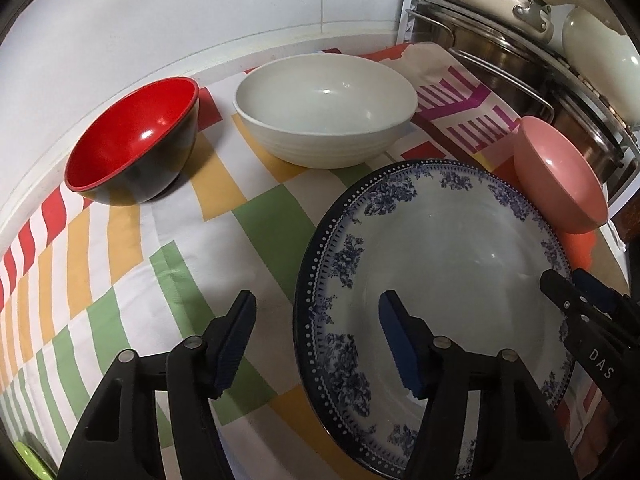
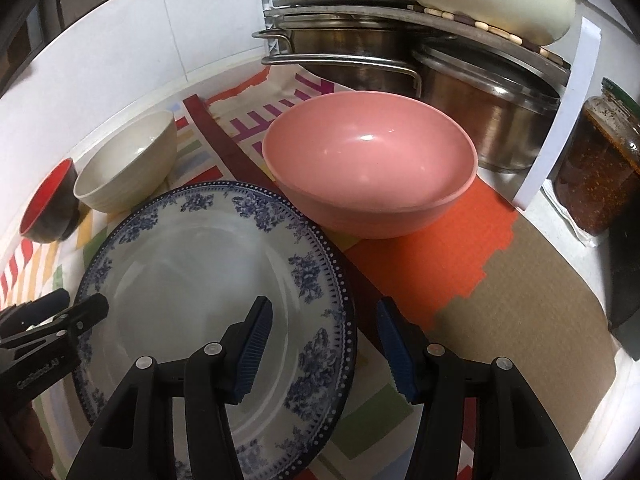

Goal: Organize plates and bowls
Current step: 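Move the left tool toward the smaller blue-and-white plate, then close the left tool on the smaller plate rim, then carry the held plate with the left tool onto the green plate stack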

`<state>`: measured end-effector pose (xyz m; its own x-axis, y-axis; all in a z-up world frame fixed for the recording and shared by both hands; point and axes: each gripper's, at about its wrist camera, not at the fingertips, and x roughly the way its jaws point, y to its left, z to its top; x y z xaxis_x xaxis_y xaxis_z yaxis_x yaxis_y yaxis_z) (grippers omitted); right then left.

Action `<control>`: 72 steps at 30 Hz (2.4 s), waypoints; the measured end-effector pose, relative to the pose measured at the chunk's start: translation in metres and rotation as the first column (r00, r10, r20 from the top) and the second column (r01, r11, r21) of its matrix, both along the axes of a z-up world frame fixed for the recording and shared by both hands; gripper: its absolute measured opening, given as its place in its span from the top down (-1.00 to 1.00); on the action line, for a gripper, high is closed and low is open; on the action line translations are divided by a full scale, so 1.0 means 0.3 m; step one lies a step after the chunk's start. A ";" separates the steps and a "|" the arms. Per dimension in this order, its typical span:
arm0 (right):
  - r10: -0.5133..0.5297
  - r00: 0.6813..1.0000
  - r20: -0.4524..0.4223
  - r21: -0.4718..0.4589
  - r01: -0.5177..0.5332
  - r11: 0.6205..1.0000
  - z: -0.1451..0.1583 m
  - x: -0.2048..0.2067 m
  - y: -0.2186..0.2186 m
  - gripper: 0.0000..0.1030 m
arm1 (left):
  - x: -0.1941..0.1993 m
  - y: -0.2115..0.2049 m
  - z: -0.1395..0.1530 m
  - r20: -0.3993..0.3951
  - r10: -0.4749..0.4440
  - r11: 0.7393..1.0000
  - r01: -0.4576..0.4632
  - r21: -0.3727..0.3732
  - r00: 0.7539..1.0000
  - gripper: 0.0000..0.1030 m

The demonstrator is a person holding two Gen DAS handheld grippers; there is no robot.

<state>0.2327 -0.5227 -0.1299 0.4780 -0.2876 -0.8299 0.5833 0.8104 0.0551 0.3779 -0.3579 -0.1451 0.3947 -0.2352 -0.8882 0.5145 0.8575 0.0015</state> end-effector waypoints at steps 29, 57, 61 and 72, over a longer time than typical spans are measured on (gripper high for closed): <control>0.051 0.998 -0.024 -0.002 -0.051 0.999 0.026 -0.002 0.061 0.29 | -0.043 0.038 0.024 0.001 -0.014 1.000 0.014 -0.009 1.000 0.32; 0.243 0.970 -0.011 -0.070 -0.243 0.968 0.189 -0.045 0.437 0.30 | -0.210 0.497 0.182 0.062 0.160 0.986 -0.157 -0.055 0.985 0.32; 0.285 0.958 -0.006 -0.083 -0.285 0.955 0.217 -0.032 0.518 0.30 | -0.226 0.594 0.205 0.075 0.204 0.978 -0.199 -0.064 0.976 0.32; 0.383 0.924 0.025 -0.104 -0.378 0.920 0.282 -0.012 0.751 0.30 | -0.281 0.842 0.266 0.106 0.303 0.952 -0.295 -0.080 0.947 0.32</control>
<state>0.2290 -0.2973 -0.0452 0.6022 -0.1538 -0.7834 0.2287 0.9734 -0.0153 0.2935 -0.1055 -0.0653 0.5546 -0.1443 -0.8195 0.2339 0.9722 -0.0129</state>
